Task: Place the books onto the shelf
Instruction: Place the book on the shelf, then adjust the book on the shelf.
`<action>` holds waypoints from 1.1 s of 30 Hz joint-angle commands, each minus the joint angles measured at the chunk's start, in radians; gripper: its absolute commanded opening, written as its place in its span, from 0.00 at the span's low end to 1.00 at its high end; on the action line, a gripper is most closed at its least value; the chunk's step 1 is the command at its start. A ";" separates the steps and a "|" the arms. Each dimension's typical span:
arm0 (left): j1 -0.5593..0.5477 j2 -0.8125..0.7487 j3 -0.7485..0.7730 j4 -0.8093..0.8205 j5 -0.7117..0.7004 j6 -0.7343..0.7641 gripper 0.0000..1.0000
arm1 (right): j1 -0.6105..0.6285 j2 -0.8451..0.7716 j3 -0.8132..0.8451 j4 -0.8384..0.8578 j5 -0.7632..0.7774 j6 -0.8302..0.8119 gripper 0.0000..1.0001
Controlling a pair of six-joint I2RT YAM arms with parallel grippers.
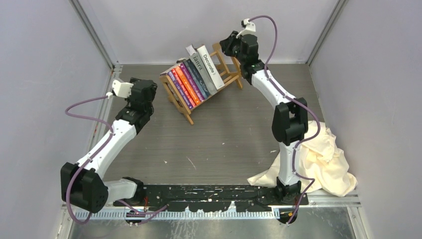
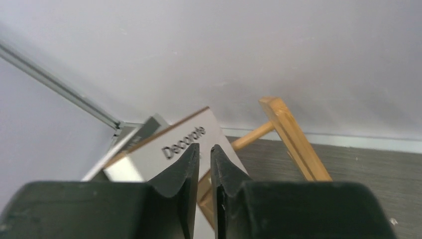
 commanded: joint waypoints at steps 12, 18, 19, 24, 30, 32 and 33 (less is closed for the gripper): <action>0.025 0.056 -0.032 0.170 0.056 -0.016 0.48 | -0.009 0.288 0.286 -0.100 -0.044 0.139 0.17; 0.025 0.073 -0.051 0.195 0.061 -0.019 0.48 | -0.009 0.395 0.423 -0.145 -0.062 0.163 0.17; 0.024 0.076 -0.052 0.198 0.063 -0.019 0.48 | -0.008 0.412 0.437 -0.148 -0.065 0.169 0.17; 0.026 0.085 -0.059 0.211 0.062 -0.018 0.48 | -0.006 0.478 0.501 -0.164 -0.078 0.193 0.17; 0.025 0.105 -0.059 0.227 0.068 -0.025 0.48 | -0.006 0.518 0.527 -0.187 -0.093 0.206 0.17; 0.026 0.110 -0.056 0.227 0.069 -0.025 0.48 | -0.006 0.513 0.504 -0.179 -0.093 0.206 0.17; 0.026 0.113 -0.055 0.229 0.071 -0.025 0.48 | -0.006 0.508 0.488 -0.172 -0.094 0.206 0.17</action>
